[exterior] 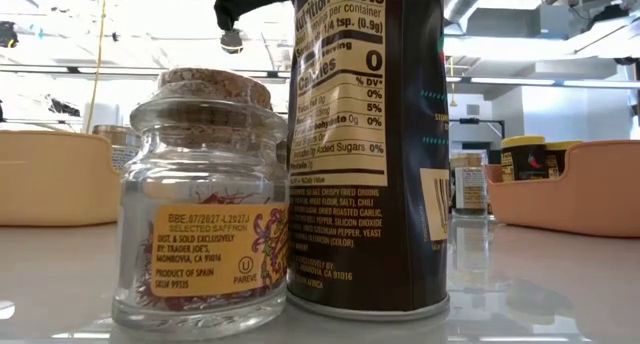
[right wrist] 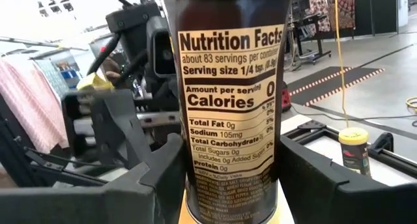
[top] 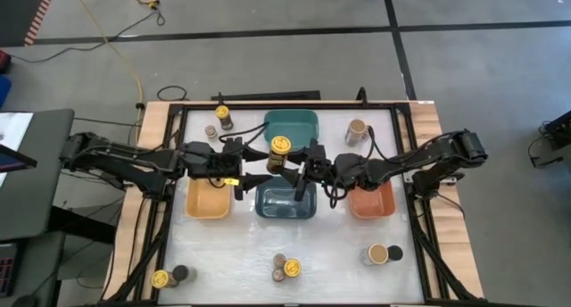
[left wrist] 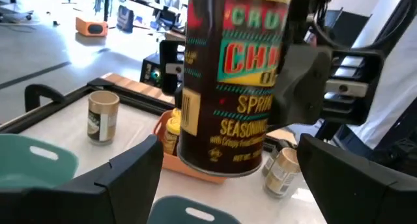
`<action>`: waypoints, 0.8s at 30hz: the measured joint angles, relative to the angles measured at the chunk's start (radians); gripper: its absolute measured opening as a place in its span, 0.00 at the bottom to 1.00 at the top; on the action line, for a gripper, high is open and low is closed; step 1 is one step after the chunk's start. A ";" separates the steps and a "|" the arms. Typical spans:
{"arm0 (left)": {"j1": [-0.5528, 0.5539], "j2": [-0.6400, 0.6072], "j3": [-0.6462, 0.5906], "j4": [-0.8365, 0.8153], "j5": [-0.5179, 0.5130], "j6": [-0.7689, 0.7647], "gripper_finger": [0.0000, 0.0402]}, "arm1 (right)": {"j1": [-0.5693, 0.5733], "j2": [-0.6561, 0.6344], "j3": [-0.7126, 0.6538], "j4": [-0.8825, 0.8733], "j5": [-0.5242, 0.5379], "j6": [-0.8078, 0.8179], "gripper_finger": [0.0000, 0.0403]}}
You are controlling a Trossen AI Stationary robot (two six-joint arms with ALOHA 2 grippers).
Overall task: Sort spices by type
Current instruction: Put the yellow seasoning bottle into the orange bin
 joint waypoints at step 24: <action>0.015 0.073 0.042 0.004 0.008 0.007 0.84 | 0.000 0.000 0.007 -0.036 -0.017 0.011 0.58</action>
